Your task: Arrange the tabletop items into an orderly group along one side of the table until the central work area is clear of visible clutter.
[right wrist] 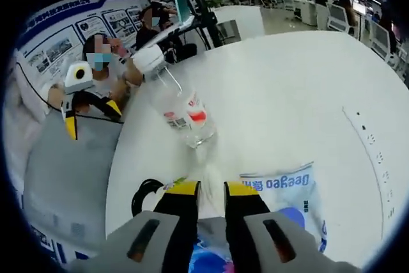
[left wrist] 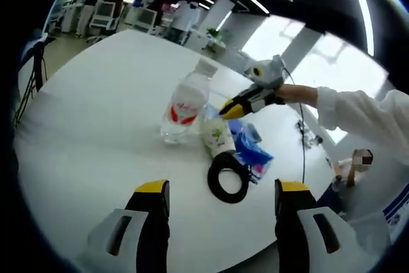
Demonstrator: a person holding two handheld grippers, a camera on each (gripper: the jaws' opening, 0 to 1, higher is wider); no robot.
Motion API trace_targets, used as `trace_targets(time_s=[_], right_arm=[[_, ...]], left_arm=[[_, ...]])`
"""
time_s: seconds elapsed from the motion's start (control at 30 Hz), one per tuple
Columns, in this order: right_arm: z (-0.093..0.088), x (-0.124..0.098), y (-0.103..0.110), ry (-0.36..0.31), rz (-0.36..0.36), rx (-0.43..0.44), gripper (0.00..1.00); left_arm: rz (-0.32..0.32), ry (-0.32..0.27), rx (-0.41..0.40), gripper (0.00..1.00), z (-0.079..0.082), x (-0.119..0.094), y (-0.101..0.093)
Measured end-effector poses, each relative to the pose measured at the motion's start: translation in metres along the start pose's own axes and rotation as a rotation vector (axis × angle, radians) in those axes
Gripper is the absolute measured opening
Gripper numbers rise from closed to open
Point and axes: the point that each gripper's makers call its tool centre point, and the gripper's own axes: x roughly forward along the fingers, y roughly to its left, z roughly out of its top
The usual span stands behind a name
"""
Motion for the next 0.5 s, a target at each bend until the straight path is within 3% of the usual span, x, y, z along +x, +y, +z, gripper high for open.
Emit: trace_targets(time_s=[0.37, 0.5], right_arm=[[0.011, 0.01, 0.014, -0.008, 0.098, -0.016, 0.0], [0.011, 0.01, 0.024, 0.003, 0.12, -0.041, 0.0]], left_arm=[[0.016, -0.013, -0.019, 0.62, 0.004, -0.001, 0.007], [0.021, -0.022, -0.036, 0.62, 0.005, -0.002, 0.009]])
